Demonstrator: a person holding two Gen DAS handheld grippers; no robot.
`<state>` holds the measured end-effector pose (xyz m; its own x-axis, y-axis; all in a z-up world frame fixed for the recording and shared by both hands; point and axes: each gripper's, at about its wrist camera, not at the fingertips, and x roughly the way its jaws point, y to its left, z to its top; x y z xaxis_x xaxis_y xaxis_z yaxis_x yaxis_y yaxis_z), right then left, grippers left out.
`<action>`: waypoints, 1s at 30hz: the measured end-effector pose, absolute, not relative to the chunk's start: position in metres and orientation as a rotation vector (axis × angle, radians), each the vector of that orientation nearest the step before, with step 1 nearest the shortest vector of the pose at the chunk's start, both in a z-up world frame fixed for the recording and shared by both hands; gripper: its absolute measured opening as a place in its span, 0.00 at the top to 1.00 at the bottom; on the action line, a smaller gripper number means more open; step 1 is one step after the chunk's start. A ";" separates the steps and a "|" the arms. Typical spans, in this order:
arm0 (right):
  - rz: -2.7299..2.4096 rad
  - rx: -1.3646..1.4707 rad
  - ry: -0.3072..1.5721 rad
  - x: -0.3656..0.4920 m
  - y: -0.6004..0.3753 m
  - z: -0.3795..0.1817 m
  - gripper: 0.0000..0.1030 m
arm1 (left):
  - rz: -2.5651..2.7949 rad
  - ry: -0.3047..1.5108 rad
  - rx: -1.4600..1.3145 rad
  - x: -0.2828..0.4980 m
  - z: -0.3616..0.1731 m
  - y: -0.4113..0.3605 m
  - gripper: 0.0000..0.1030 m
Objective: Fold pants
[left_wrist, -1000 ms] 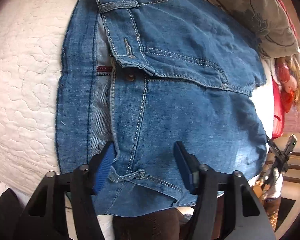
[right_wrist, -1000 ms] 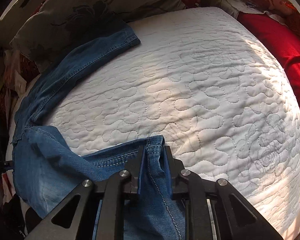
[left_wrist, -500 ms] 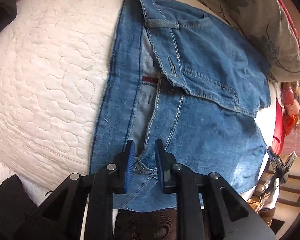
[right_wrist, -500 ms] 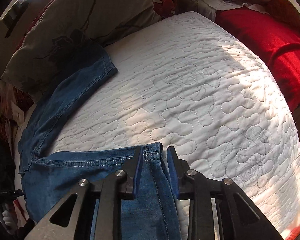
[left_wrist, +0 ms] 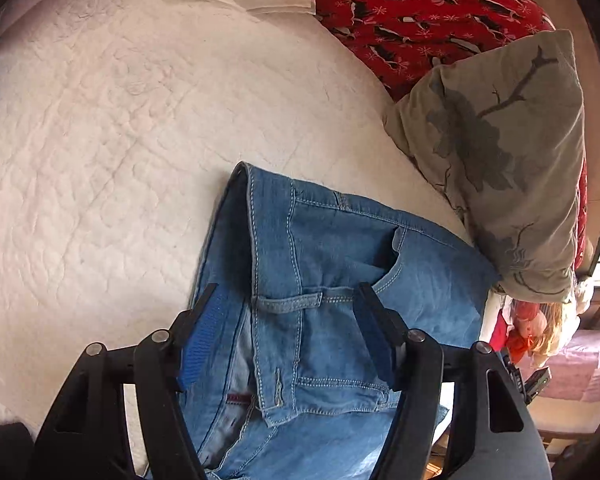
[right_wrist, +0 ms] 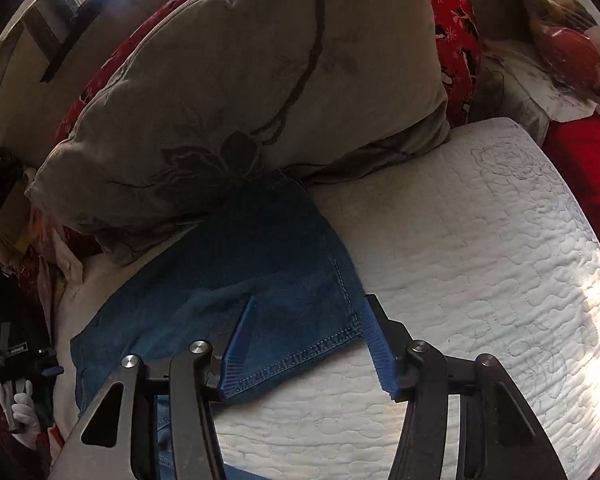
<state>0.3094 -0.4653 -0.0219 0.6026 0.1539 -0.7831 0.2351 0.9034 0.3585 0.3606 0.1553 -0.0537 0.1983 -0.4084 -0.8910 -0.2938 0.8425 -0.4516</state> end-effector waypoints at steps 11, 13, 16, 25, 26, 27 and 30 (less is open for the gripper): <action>-0.033 0.226 1.009 0.458 -0.431 -0.076 0.44 | -0.094 1.412 -0.651 0.391 -0.077 0.160 0.36; -0.031 0.168 1.026 0.470 -0.424 -0.084 0.44 | -0.084 1.419 -0.628 0.397 -0.081 0.158 0.36; -0.031 0.098 1.034 0.483 -0.414 -0.091 0.44 | -0.066 1.443 -0.612 0.408 -0.094 0.150 0.36; -0.033 0.069 1.002 0.468 -0.411 -0.076 0.90 | -0.046 1.397 -0.470 0.402 -0.080 0.120 0.92; -0.030 0.087 0.992 0.461 -0.411 -0.071 0.91 | -0.038 1.384 -0.457 0.399 -0.077 0.120 0.94; -0.029 0.098 0.979 0.454 -0.412 -0.065 0.91 | -0.034 1.367 -0.456 0.395 -0.073 0.120 0.95; -0.022 0.122 0.941 0.429 -0.415 -0.045 0.91 | -0.014 1.296 -0.425 0.380 -0.055 0.119 0.96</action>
